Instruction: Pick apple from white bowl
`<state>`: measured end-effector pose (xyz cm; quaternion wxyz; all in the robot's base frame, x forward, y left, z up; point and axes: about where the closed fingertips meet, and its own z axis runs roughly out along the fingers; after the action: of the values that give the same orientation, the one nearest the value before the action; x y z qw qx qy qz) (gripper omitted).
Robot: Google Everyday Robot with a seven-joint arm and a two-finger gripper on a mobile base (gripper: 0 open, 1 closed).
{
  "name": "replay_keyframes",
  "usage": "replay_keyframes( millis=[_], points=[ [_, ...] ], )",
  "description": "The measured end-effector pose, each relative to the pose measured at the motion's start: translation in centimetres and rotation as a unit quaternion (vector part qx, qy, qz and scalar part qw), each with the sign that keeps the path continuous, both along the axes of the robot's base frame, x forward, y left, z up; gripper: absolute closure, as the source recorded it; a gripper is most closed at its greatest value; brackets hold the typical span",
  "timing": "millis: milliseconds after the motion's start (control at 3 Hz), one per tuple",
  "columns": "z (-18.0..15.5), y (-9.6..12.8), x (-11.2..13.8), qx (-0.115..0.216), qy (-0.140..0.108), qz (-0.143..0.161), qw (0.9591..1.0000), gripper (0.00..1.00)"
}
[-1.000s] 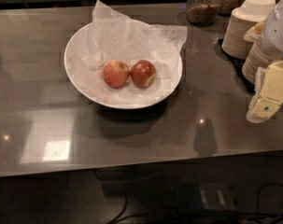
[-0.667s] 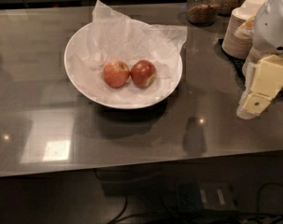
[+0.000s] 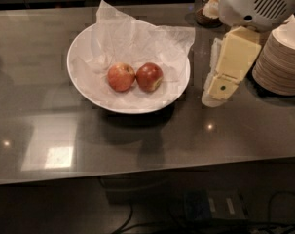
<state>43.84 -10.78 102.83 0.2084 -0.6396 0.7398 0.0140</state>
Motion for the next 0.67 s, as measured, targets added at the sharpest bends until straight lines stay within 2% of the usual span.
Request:
replay_keyframes(
  millis=[333, 667],
  points=[
    [0.00, 0.00, 0.00, 0.000, 0.000, 0.000, 1.0000, 0.00],
    [-0.21, 0.64, 0.22, 0.015, -0.011, -0.002, 0.9998, 0.00]
  ],
)
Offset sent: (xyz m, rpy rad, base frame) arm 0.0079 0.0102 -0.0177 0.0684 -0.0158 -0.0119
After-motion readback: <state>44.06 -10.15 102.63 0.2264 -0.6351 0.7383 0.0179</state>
